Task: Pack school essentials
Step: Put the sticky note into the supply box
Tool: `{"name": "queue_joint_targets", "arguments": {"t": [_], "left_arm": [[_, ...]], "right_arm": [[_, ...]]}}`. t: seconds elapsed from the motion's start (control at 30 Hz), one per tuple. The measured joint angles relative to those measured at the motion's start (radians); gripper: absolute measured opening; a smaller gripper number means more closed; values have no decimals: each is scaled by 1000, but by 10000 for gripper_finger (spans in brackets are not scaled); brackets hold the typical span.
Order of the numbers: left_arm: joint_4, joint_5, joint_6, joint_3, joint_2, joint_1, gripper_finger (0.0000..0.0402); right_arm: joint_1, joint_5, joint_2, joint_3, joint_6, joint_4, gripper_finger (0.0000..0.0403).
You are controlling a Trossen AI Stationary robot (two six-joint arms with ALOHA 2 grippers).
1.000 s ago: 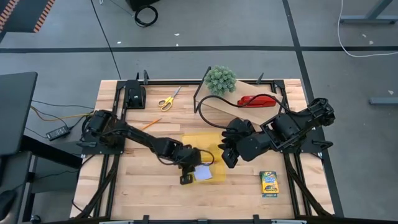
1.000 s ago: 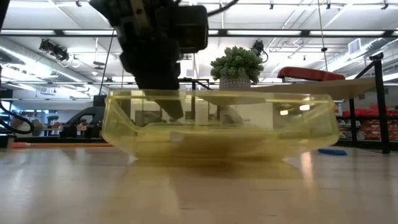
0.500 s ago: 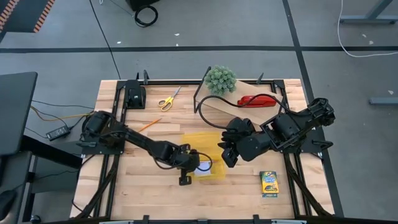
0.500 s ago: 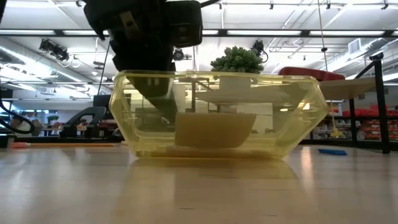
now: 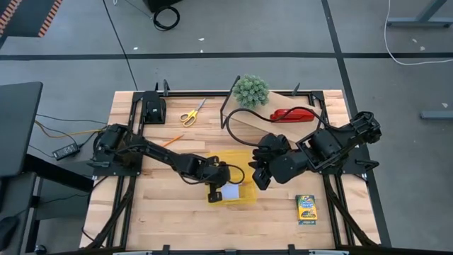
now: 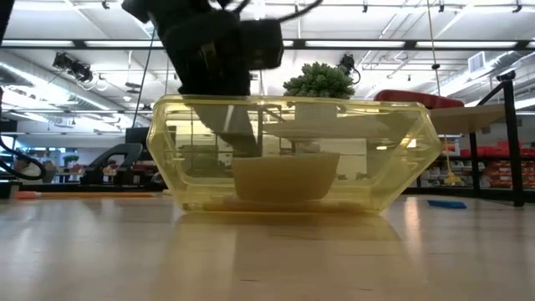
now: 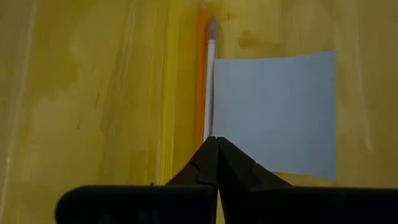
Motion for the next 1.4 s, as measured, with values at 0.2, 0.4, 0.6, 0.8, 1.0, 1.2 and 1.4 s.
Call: {"name": "queue_joint_targets", "arguments": {"t": [0.2,0.4,0.6,0.8,1.0,1.2,1.4], "left_arm": [[25,33,0,2,40,8,13],[16,95,-9,1,102,3,12],[29,97,-6,3,114,-19,4],[44,96,-12,2,115,-20,20],[41,93,-27,1,111,-33,14],[15,129,-47,-1,91,-35,8],[3,136,-60,0,62,-40,34]], "right_arm": [[0,0,0,0,10,-3,130],[0,0,0,0,30,-11,130],[5,-8,0,0,36,-12,130],[4,-6,0,0,35,-13,130],[4,-5,0,0,26,-13,130],[4,-5,0,0,25,-36,130],[5,-8,0,0,26,-53,130]]}}
